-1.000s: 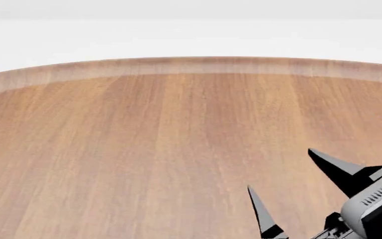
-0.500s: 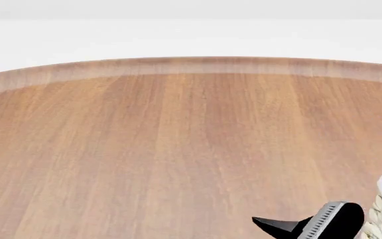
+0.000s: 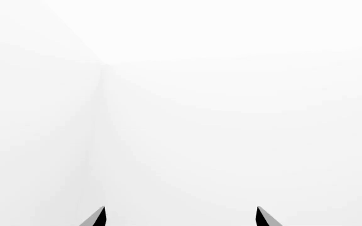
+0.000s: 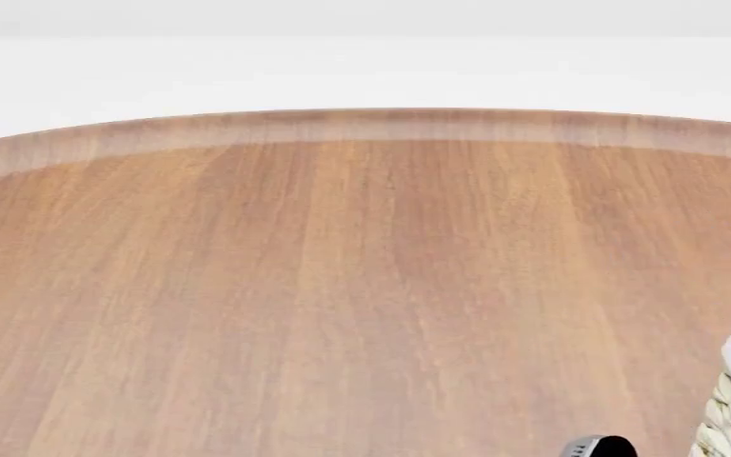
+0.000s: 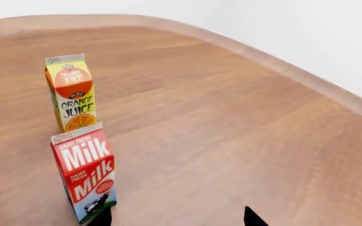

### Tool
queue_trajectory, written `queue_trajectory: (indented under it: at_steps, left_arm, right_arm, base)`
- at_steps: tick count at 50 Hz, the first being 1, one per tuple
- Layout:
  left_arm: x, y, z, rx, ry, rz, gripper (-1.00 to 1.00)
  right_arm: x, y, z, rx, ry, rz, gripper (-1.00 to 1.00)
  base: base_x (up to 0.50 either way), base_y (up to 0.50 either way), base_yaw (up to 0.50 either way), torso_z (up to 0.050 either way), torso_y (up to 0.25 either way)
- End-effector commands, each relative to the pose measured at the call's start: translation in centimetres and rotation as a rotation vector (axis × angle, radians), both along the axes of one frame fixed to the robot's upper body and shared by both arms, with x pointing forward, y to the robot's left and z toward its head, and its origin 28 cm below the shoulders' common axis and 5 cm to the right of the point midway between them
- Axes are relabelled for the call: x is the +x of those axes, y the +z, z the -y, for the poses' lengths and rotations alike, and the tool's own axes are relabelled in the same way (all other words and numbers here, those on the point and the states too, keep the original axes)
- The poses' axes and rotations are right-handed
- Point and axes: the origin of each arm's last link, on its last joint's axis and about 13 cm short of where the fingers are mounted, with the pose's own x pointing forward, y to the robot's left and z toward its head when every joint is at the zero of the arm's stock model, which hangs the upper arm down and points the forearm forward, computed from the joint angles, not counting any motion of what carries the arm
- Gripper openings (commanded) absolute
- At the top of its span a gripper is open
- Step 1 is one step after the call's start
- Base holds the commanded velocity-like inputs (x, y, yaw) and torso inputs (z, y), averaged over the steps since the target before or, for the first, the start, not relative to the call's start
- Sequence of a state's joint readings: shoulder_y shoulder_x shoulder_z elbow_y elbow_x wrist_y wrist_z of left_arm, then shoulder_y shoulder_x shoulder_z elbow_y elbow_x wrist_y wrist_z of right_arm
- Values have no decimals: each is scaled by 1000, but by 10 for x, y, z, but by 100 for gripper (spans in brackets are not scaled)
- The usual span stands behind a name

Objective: Pick the milk and place it in the basket.

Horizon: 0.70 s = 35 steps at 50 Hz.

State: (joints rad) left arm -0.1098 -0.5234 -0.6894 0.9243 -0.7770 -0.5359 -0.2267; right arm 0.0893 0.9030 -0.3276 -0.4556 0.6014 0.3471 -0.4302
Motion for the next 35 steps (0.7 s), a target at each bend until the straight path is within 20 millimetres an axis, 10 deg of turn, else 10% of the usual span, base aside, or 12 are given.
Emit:
queue_trajectory:
  at_steps: [1,35]
  left_arm:
    - [-2,-1,-3,3,21,12,100]
    - [-1,-1,-3,-1,22,12,100]
  right_arm:
    - [2,-3,-4,-5,43,6,100]
    - [10,-10,-28,-59,221,-33,100]
  base:
    - [0,0,0,0,0]
    - [0,0,0,0,0]
